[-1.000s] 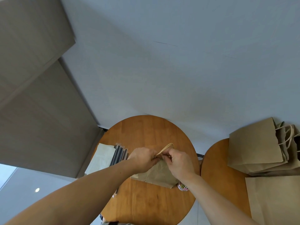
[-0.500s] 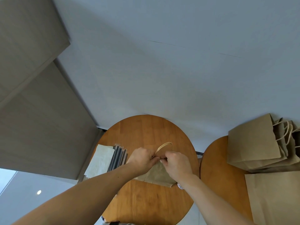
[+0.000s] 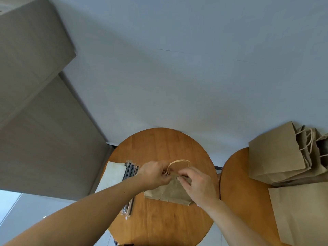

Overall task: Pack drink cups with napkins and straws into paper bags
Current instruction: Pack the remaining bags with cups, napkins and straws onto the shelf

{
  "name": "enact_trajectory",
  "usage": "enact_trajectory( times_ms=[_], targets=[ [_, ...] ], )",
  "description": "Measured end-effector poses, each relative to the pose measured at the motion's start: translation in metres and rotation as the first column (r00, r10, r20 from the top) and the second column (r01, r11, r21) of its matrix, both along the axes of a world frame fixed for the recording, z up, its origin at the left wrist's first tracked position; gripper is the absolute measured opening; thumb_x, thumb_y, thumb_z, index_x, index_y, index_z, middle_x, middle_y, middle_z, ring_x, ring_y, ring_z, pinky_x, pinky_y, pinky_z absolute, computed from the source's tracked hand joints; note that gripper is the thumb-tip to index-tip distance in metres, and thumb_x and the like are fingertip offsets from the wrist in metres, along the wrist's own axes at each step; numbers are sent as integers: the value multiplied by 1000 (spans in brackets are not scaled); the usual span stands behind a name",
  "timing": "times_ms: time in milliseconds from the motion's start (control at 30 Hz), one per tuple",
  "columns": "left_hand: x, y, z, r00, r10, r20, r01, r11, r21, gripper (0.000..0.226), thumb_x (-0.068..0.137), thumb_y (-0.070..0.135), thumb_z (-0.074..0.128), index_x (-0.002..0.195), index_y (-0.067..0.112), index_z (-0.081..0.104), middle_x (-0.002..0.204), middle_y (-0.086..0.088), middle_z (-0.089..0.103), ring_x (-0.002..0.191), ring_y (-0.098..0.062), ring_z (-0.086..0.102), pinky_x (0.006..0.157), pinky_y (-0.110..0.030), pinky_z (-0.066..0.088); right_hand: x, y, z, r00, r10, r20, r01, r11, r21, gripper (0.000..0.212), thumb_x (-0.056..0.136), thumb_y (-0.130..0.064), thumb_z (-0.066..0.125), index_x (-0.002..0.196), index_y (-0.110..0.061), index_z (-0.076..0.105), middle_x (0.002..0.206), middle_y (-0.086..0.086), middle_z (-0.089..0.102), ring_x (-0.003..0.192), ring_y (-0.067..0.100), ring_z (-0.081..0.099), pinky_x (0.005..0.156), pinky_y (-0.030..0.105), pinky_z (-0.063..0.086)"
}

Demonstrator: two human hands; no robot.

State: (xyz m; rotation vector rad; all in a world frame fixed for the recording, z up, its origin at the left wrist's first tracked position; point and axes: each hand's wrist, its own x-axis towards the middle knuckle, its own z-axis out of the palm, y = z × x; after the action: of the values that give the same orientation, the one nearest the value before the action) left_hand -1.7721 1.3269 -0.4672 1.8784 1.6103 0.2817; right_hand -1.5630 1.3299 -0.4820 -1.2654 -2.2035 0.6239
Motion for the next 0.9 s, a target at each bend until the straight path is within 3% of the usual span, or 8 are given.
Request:
enact_trajectory(
  times_ms=[67, 133, 300, 367, 500, 600, 767, 900],
  targets=[
    [-14, -2, 1, 1000, -5, 8, 5, 1000, -1, 45, 82, 52, 66, 124, 36, 59, 105, 21, 64, 95, 0, 59, 73, -18, 46, 16, -4, -1, 996, -37, -80, 44, 994, 95, 21, 90, -42, 63, 101, -25, 68, 98, -18, 64, 81, -9, 59, 66, 9, 49],
    [-31, -7, -2, 1000, 17, -14, -17, 1000, -15, 65, 77, 56, 68, 137, 39, 49, 121, 25, 56, 108, 4, 48, 84, -17, 41, 33, -6, -6, 990, -131, -49, 134, 990, 48, 33, 86, -52, 64, 110, -29, 61, 106, -23, 55, 75, -13, 51, 65, 4, 41],
    [-57, -27, -23, 984, 176, -38, -180, 971, -156, 68, 76, 45, 78, 137, 39, 49, 120, 21, 49, 113, -4, 50, 93, -26, 47, 60, -16, -27, 976, -194, 102, 218, 903, -371, 75, 80, -53, 74, 143, -32, 41, 133, -23, 42, 95, 5, 59, 86, 30, 55],
    [-58, -32, -31, 979, 203, -36, -206, 963, -172, 53, 80, 40, 76, 130, 38, 56, 117, 16, 55, 105, -6, 55, 91, -28, 51, 59, -19, -35, 980, -176, 98, 201, 876, -438, 64, 84, -47, 72, 140, -30, 47, 126, -18, 54, 84, 0, 63, 82, 28, 56],
    [-53, -35, -35, 973, 231, -25, -232, 962, -144, 30, 90, 37, 68, 119, 36, 68, 107, 12, 62, 91, -7, 59, 83, -27, 54, 55, -17, -50, 961, -275, 27, 249, 821, -513, 30, 94, -36, 64, 122, -25, 63, 81, -16, 70, 73, -3, 67, 74, 29, 57],
    [-49, -38, -34, 955, 294, -44, -298, 944, -141, 25, 93, 40, 63, 116, 32, 70, 109, 10, 66, 91, -7, 61, 77, -21, 49, 52, -12, -54, 953, -303, 1, 260, 819, -511, 5, 95, -37, 61, 99, -39, 64, 77, -22, 71, 70, 0, 68, 72, 37, 59],
    [-47, -48, -21, 936, 351, -19, -350, 927, -132, 23, 100, 33, 54, 116, 30, 71, 104, 10, 69, 92, -9, 61, 77, -20, 45, 48, -12, -50, 941, -335, -49, 279, 848, -451, 10, 94, -44, 58, 85, -45, 58, 75, -23, 70, 73, -1, 69, 70, 38, 61],
    [-53, -58, 5, 894, 429, 130, -414, 901, -129, 19, 99, 27, 57, 96, 25, 75, 83, 13, 71, 79, -6, 64, 70, -21, 51, 37, -13, -29, 918, -367, -150, 298, 888, -349, 18, 89, -66, 47, 88, -52, 59, 80, -27, 69, 74, -3, 68, 66, 31, 59]
  ],
)
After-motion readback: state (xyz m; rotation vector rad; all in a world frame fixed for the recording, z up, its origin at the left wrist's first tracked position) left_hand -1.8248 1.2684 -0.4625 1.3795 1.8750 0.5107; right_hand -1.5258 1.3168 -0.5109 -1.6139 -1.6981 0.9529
